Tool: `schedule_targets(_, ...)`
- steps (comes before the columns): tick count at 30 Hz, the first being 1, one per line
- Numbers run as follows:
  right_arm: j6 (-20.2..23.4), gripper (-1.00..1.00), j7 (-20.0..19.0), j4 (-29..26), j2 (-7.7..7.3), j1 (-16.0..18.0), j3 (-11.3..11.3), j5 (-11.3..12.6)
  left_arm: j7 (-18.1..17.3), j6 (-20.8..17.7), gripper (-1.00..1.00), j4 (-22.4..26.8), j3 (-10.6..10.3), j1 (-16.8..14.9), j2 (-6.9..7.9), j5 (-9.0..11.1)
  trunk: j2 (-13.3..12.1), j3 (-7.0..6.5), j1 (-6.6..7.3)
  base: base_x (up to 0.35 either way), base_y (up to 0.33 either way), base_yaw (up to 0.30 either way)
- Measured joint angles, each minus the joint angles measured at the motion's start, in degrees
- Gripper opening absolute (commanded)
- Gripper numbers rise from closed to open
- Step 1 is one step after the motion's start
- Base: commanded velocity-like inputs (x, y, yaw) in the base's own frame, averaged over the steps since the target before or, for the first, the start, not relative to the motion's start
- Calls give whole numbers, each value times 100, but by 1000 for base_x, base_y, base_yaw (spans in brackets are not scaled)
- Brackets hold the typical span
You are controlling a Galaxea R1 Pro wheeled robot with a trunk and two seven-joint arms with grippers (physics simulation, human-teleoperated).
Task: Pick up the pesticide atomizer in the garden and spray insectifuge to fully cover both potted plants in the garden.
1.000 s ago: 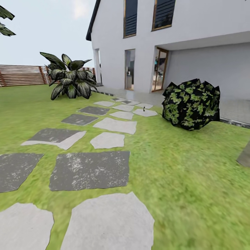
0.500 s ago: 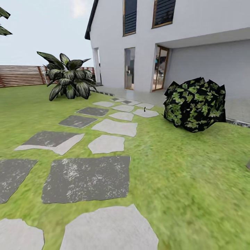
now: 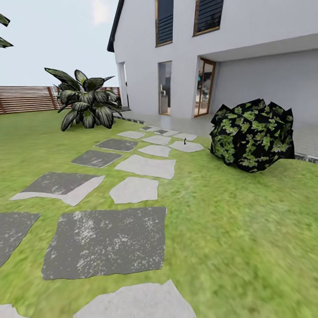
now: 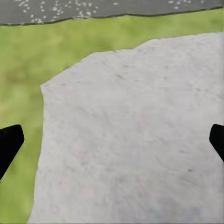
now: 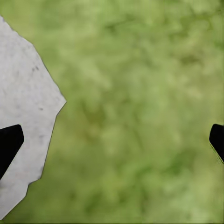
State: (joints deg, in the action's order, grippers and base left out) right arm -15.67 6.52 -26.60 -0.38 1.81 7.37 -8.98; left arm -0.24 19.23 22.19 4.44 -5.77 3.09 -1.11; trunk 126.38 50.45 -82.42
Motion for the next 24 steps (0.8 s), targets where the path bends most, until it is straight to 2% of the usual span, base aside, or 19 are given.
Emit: schedule_targets(24, 0, 100, 0, 0, 0, 0, -1, 0, 0, 0, 100, 0, -3, 0, -5, 0, 0, 0, 0, 338, 0, 0)
